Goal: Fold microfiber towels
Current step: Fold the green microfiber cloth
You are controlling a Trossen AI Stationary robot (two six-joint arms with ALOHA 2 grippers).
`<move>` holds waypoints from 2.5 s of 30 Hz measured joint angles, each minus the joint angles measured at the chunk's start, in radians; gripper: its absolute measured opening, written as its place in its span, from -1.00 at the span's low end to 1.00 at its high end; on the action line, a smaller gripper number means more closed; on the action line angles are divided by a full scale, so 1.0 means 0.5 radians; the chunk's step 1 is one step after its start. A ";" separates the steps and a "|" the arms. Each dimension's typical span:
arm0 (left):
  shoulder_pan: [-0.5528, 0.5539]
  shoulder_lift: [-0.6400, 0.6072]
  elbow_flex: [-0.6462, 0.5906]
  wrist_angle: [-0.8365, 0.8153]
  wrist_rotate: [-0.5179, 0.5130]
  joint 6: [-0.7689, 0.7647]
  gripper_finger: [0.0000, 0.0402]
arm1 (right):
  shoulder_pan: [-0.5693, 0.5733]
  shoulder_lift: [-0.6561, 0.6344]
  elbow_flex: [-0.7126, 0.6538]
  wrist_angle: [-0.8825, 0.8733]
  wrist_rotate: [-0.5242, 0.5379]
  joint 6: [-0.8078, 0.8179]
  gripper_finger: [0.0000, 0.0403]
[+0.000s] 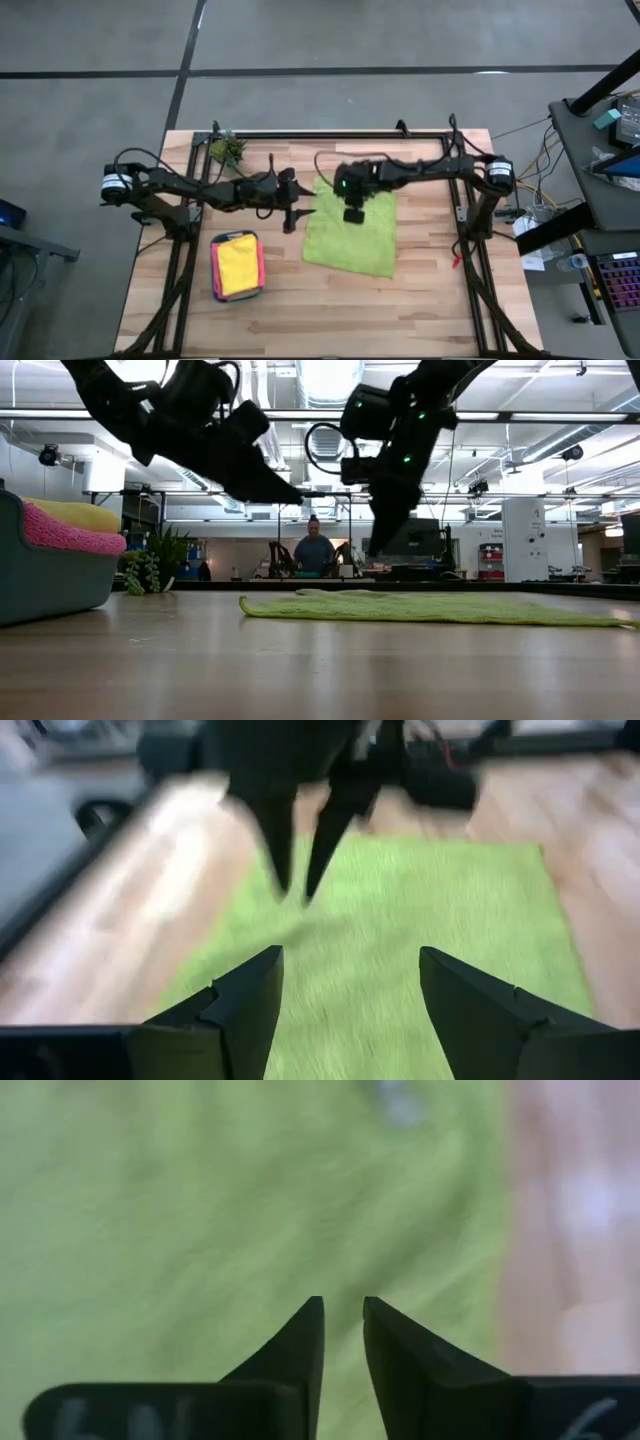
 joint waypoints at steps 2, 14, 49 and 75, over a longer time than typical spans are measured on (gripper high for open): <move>-0.023 0.000 0.000 -0.142 0.030 0.000 0.09 | 0.108 -0.031 -0.044 -0.029 0.006 0.074 -0.71; -0.547 -0.001 0.242 -0.966 0.029 -0.033 0.09 | 0.795 -0.189 -0.192 0.005 0.074 0.733 -0.74; -0.876 0.625 0.429 -0.959 -0.493 0.121 -0.23 | 1.691 -0.111 -0.752 0.233 0.496 1.927 -0.08; -0.802 0.295 0.477 -1.064 -0.477 0.361 -1.00 | 1.631 -0.201 -0.808 0.295 0.702 1.756 -0.96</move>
